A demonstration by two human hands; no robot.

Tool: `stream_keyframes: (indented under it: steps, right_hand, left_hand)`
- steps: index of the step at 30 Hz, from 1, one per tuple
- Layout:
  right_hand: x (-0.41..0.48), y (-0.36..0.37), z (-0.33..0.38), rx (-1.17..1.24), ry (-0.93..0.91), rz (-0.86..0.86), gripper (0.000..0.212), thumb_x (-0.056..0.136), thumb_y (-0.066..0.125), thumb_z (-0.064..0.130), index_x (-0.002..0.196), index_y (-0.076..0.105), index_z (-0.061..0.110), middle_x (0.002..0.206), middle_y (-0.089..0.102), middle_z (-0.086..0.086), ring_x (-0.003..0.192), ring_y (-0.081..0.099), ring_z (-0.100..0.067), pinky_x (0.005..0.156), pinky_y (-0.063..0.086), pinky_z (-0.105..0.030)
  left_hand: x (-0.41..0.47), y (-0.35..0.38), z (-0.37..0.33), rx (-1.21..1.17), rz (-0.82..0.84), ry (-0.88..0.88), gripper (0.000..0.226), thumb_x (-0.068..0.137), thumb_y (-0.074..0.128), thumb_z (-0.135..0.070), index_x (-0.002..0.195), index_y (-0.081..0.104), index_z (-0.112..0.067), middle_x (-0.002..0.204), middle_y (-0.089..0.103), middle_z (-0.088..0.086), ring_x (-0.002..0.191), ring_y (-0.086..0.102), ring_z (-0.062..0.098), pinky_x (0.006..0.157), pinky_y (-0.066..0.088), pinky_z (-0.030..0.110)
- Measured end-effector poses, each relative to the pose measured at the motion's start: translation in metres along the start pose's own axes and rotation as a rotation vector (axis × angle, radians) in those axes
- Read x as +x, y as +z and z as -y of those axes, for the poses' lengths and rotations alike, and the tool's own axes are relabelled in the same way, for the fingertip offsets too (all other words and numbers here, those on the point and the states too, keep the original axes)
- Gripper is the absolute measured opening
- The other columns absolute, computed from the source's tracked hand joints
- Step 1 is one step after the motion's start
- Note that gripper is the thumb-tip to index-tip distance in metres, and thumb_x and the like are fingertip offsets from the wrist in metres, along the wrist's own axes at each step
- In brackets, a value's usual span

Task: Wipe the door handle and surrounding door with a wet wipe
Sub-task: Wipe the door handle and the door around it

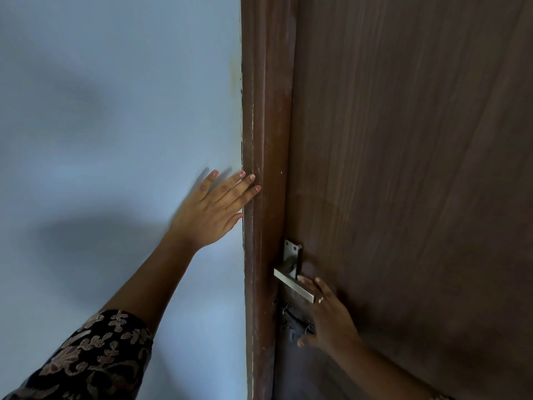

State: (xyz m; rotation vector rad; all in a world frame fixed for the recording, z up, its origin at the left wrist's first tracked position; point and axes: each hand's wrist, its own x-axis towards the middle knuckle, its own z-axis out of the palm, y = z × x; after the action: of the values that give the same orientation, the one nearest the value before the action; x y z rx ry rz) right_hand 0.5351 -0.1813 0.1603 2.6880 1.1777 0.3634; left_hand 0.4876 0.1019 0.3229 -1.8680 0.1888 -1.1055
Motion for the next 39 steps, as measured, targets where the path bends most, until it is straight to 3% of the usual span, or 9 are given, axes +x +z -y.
stream_keyframes:
  steps: [5,9,12,18,21,25,30,36,39]
  right_hand:
    - [0.004,0.011,0.012,-0.017,0.050,0.040,0.098,0.083,0.047,0.067,0.150,0.006,0.008,0.158,0.012,-0.010,0.146,0.003,-0.027,0.119,-0.003,-0.042]
    - [-0.002,-0.003,-0.001,-0.118,0.046,-0.124,0.081,0.090,0.048,0.055,0.149,0.017,0.010,0.160,0.002,-0.006,0.145,-0.007,-0.021,0.113,-0.021,-0.044]
    - [0.001,-0.023,-0.009,-0.132,0.123,-0.232,0.085,0.079,0.066,0.050,0.144,0.032,0.007,0.155,0.025,-0.006,0.144,0.017,-0.020,0.113,-0.017,-0.046]
    - [0.012,-0.008,-0.011,-0.165,0.076,-0.165,0.091,0.078,0.067,0.052,0.145,0.028,0.003,0.156,0.011,-0.010,0.144,0.011,-0.023,0.119,-0.001,-0.039]
    - [-0.004,0.013,-0.003,-0.328,0.035,-0.033,0.091,0.087,0.050,0.057,0.145,0.011,-0.002,0.158,-0.005,-0.015,0.142,-0.017,-0.027,0.116,-0.012,-0.042]
    - [-0.035,0.003,-0.011,-0.173,0.076,-0.129,0.100,0.065,0.078,0.052,0.142,0.033,0.008,0.152,0.031,-0.007,0.142,0.019,-0.021,0.116,0.009,-0.041]
    - [-0.031,-0.037,-0.032,-0.254,0.180,-0.310,0.091,0.080,0.061,0.046,0.148,0.019,0.004,0.159,0.012,-0.004,0.146,0.007,-0.021,0.115,-0.012,-0.047]
    - [-0.050,0.020,-0.014,-0.359,0.052,-0.015,0.096,0.094,0.043,0.050,0.143,-0.022,0.000,0.152,-0.029,-0.014,0.139,-0.027,-0.027,0.109,-0.018,-0.045]
    - [-0.059,0.046,-0.012,-0.403,-0.050,-0.012,0.096,0.093,0.042,0.052,0.144,-0.019,-0.001,0.151,-0.029,-0.014,0.136,-0.030,-0.029,0.108,-0.018,-0.045]
  left_hand:
    - [0.001,0.000,-0.001,-0.008,0.013,0.017,0.060,0.099,0.030,-0.046,0.153,0.023,-0.019,0.157,0.027,0.006,0.146,0.024,0.022,0.118,0.013,0.050]
    - [0.002,0.001,0.000,-0.020,0.000,0.008,0.062,0.098,0.030,-0.049,0.152,0.026,-0.019,0.157,0.029,0.006,0.145,0.026,0.023,0.117,0.014,0.049]
    - [0.002,0.000,-0.001,-0.022,0.000,0.010,0.062,0.098,0.029,-0.051,0.152,0.027,-0.019,0.157,0.029,0.006,0.145,0.026,0.022,0.117,0.014,0.049]
    - [0.001,0.000,0.000,-0.031,-0.015,0.000,0.062,0.098,0.031,-0.050,0.151,0.029,-0.018,0.156,0.030,0.006,0.145,0.027,0.022,0.117,0.017,0.048]
    - [0.001,-0.001,0.000,-0.020,-0.015,0.000,0.062,0.098,0.031,-0.050,0.151,0.030,-0.017,0.156,0.031,0.007,0.144,0.028,0.022,0.116,0.017,0.049]
    - [0.004,-0.002,0.001,-0.007,-0.010,-0.003,0.062,0.098,0.031,-0.049,0.150,0.032,-0.015,0.155,0.031,0.007,0.144,0.028,0.022,0.116,0.020,0.050]
    - [0.005,-0.004,0.002,0.015,0.003,-0.018,0.063,0.098,0.029,-0.049,0.150,0.031,-0.015,0.156,0.030,0.008,0.145,0.027,0.023,0.116,0.017,0.050]
    - [0.005,-0.010,0.002,0.022,-0.001,-0.097,0.062,0.098,0.029,-0.048,0.151,0.029,-0.017,0.156,0.030,0.005,0.144,0.028,0.022,0.114,0.021,0.053]
    - [0.000,-0.012,0.000,-0.021,-0.022,-0.164,0.060,0.098,0.034,-0.045,0.151,0.027,-0.019,0.156,0.031,0.004,0.144,0.028,0.022,0.114,0.020,0.053]
